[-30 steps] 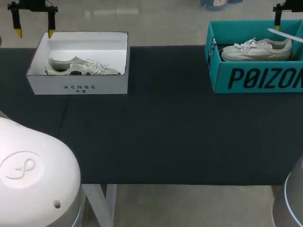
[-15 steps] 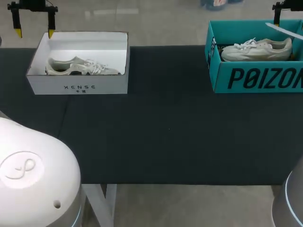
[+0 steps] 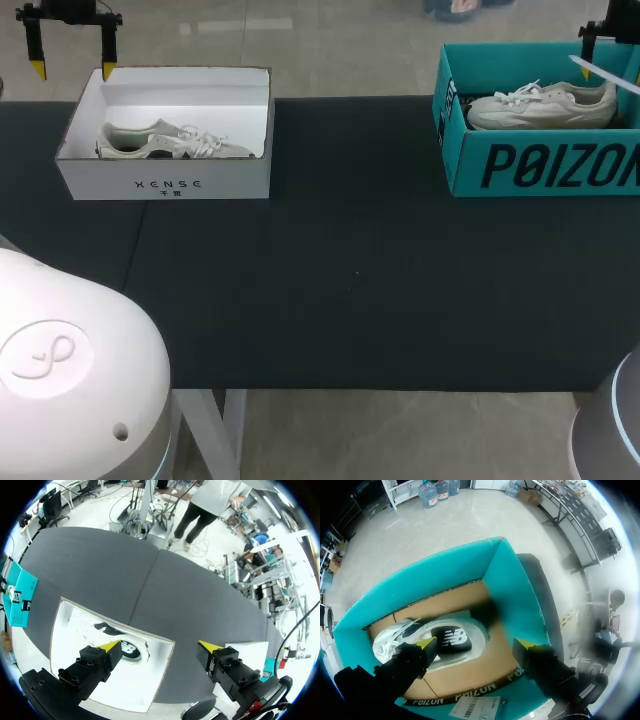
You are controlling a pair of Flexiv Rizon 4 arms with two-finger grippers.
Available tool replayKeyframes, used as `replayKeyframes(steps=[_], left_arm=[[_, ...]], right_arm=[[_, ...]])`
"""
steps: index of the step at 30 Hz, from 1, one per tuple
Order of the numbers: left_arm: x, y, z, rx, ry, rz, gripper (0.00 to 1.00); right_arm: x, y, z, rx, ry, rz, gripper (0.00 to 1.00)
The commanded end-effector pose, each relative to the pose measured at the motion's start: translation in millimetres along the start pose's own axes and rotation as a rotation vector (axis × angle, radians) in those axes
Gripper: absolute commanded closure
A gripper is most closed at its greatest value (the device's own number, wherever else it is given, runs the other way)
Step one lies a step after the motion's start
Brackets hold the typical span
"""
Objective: Take the shoe out of the shoebox, open the shoe tongue, remove and reinsert the insole, then place the shoe into the shoebox
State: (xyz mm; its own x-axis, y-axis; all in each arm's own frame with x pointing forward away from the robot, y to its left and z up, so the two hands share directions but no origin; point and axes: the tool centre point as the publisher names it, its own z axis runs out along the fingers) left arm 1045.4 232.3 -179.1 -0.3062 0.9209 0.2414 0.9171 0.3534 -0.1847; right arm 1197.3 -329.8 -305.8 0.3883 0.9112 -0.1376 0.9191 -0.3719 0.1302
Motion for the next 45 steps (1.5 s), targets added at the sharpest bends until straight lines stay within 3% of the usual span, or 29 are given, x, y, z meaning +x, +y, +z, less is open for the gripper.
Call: replayKeyframes(steps=[1,17,20,27,32,33,37,39,45], left_arm=[[0.6,0,0,-0.003,0.0,0.0,0.0],[0.6,0,0,-0.003,0.0,0.0,0.0],[0.6,0,0,-0.003,0.0,0.0,0.0],[0.6,0,0,-0.003,0.0,0.0,0.0],[0.6,0,0,-0.003,0.0,0.0,0.0],[0.6,0,0,-0.003,0.0,0.0,0.0],[0.6,0,0,-0.003,0.0,0.0,0.0],[0.6,0,0,-0.003,0.0,0.0,0.0],[0.6,0,0,-0.003,0.0,0.0,0.0]], right_arm=[[0.0,2.3,29,-0.015,0.006,0.001,0.0],[-1.4,-2.5,74,0.026,-0.007,-0.066,0.0],[-1.0,-2.1,80,0.032,-0.01,-0.076,0.16],[-2.1,1.5,93,0.038,-0.049,-0.09,0.18],[-3.0,2.2,99,0.044,-0.075,-0.101,0.33],[-3.1,2.2,100,0.043,-0.078,-0.102,0.46],[-4.7,0.4,97,0.03,-0.094,-0.097,0.69],[-8.2,0.8,95,0.019,-0.106,-0.082,1.0],[-19.4,-1.2,75,-0.013,-0.1,-0.041,1.0]])
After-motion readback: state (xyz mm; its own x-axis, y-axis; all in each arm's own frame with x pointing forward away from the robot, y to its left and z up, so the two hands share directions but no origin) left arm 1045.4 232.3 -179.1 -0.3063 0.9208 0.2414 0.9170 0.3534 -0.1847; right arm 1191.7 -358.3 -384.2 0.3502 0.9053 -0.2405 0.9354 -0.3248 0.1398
